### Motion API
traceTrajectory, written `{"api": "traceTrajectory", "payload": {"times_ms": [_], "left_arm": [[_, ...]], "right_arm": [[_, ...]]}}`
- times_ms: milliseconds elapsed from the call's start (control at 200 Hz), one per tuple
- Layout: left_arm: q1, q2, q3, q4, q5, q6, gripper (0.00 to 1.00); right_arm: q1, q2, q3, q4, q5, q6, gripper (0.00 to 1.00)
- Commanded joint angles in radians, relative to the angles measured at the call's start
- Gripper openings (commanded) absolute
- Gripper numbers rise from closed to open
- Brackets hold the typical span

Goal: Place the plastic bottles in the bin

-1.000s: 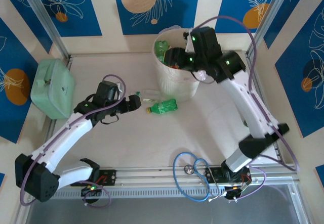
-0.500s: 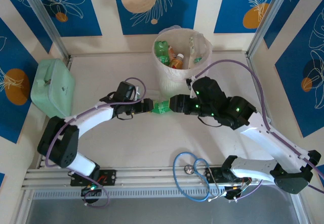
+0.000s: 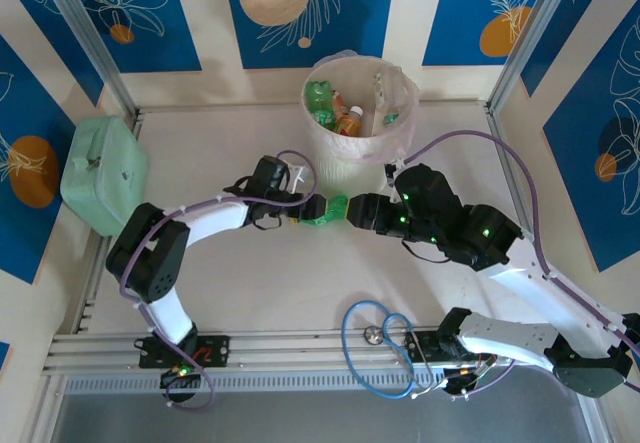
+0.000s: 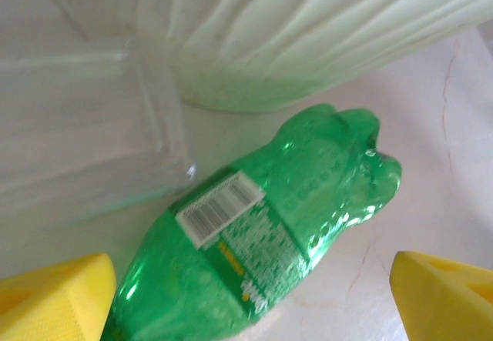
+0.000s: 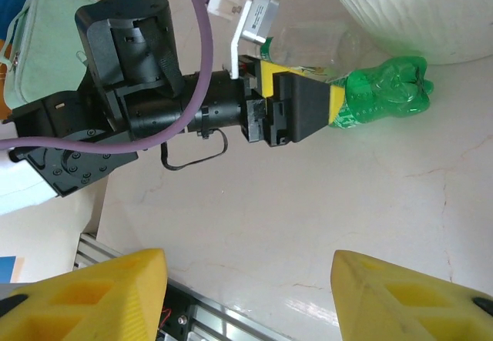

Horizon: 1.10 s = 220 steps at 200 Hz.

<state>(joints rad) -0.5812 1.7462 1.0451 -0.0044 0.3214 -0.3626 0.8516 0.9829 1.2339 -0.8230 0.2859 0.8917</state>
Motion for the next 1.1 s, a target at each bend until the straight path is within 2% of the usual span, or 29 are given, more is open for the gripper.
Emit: {"api": "traceTrajectory", "payload": {"times_ms": [0,230,450,730,930,1095], "left_arm": [[-0.020,0.050,0.065,-0.023,0.003,0.094,0.92],[-0.118,0.076,0.117,-0.140,-0.045,0.191,0.91],[-0.158,0.098,0.176,-0.229,-0.023,0.224,0.90],[-0.240,0.280,0.397,-0.467,-0.214,0.360,0.92],[-0.278,0.357,0.490,-0.527,-0.319,0.366,0.84],[-0.304,0.343,0.494,-0.532,-0.362,0.353,0.74]], "right_arm": [[0.009,-0.012,0.006,-0.013,0.026,0.015,0.59],[0.004,-0.042,-0.005,-0.024,0.041,0.023,0.59],[-0.009,-0.050,-0.002,-0.032,0.034,0.021,0.59],[-0.025,-0.083,-0.019,-0.030,0.023,0.034,0.59],[-0.042,-0.117,-0.033,-0.044,0.017,0.045,0.59],[-0.054,-0.134,-0.037,-0.053,0.022,0.046,0.59]]}}
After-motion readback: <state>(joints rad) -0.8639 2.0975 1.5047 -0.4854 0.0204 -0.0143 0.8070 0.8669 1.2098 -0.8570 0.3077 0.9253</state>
